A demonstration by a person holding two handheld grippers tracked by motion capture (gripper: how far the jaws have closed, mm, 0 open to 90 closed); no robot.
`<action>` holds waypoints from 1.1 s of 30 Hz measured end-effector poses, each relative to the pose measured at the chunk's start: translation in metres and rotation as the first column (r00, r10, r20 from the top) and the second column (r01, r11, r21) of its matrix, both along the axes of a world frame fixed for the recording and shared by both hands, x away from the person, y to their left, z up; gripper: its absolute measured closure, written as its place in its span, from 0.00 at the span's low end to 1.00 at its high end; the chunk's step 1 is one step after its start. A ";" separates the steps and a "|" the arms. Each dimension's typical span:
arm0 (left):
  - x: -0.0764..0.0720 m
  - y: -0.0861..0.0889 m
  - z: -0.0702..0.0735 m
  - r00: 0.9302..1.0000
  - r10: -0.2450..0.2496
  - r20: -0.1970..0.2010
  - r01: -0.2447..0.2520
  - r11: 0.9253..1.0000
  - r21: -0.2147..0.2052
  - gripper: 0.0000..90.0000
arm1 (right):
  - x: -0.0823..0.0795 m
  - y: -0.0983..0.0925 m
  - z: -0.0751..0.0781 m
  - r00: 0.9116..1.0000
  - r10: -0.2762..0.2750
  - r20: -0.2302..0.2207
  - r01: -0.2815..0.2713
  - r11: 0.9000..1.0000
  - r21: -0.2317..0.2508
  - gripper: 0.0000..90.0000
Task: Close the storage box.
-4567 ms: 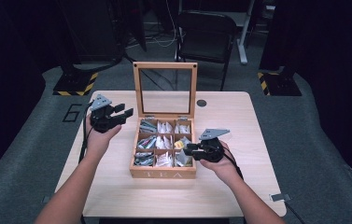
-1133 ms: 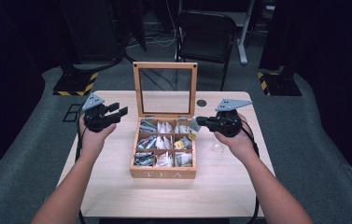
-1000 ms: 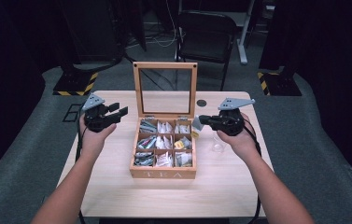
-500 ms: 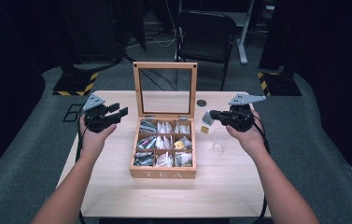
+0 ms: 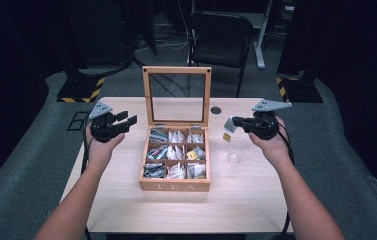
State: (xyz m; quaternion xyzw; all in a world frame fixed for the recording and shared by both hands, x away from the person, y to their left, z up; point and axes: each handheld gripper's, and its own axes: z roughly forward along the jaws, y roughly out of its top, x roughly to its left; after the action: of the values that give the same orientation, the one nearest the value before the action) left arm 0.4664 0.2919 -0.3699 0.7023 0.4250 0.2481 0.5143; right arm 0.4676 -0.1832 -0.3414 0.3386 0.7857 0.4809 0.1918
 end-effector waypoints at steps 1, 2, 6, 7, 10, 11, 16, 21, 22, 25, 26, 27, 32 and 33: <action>0.000 0.000 0.000 1.000 -0.001 -0.001 0.001 1.000 0.001 0.59 | 0.000 -0.001 0.000 1.000 -0.008 -0.008 0.008 1.000 0.003 0.99; 0.000 0.000 0.000 1.000 -0.001 -0.001 0.001 1.000 0.001 0.59 | 0.000 -0.002 -0.001 1.000 -0.009 -0.006 0.009 1.000 0.003 0.99; 0.000 0.000 0.000 1.000 0.000 -0.002 0.000 1.000 0.000 0.59 | 0.001 -0.006 -0.003 1.000 -0.017 -0.007 0.017 1.000 -0.010 0.99; 0.000 0.000 -0.001 1.000 0.000 -0.001 0.000 1.000 0.001 0.59 | 0.001 -0.006 -0.003 1.000 -0.017 -0.004 0.017 1.000 -0.011 0.99; 0.000 0.000 -0.001 1.000 -0.001 -0.005 0.001 1.000 0.000 0.59 | 0.002 -0.009 -0.006 1.000 -0.026 -0.006 0.026 1.000 -0.015 0.99; 0.000 0.000 -0.001 1.000 -0.001 -0.005 0.001 1.000 -0.001 0.59 | 0.002 -0.010 -0.007 0.999 -0.032 -0.011 0.032 0.999 -0.014 0.99; 0.000 0.000 -0.001 1.000 0.002 -0.003 -0.002 1.000 -0.003 0.59 | 0.004 -0.015 -0.011 0.999 -0.047 -0.011 0.046 0.999 -0.021 0.99; 0.000 0.000 -0.002 1.000 0.001 -0.006 -0.001 1.000 -0.002 0.59 | 0.004 -0.019 -0.016 0.998 -0.067 -0.017 0.067 0.997 -0.030 0.99; 0.000 0.000 -0.001 1.000 -0.001 -0.005 0.001 1.000 0.000 0.59 | 0.004 -0.019 -0.017 0.997 -0.070 -0.019 0.069 0.997 -0.032 0.99; 0.000 0.000 -0.001 1.000 -0.001 -0.005 0.001 1.000 0.001 0.59 | 0.004 -0.021 -0.020 0.997 -0.075 -0.019 0.074 0.997 -0.035 0.99; 0.000 0.000 -0.001 1.000 0.000 -0.005 0.000 1.000 0.000 0.59 | 0.004 -0.022 -0.021 0.997 -0.076 -0.023 0.075 0.997 -0.036 0.99; 0.000 0.000 -0.002 1.000 0.000 -0.006 0.000 1.000 -0.001 0.59 | 0.005 -0.022 -0.022 0.997 -0.078 -0.023 0.077 0.996 -0.037 0.99; 0.000 0.000 -0.002 1.000 0.002 -0.003 -0.002 1.000 -0.001 0.59 | 0.005 -0.024 -0.027 0.996 -0.088 -0.029 0.087 0.995 -0.043 0.99; 0.000 0.000 -0.002 1.000 0.002 -0.003 -0.002 1.000 -0.001 0.59 | 0.005 -0.025 -0.028 0.996 -0.089 -0.030 0.088 0.995 -0.045 0.99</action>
State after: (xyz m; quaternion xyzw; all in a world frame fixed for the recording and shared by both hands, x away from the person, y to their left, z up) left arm 0.4665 0.2915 -0.3717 0.7019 0.4266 0.2473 0.5140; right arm 0.4721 -0.2082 -0.3692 0.3765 0.7831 0.4493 0.2075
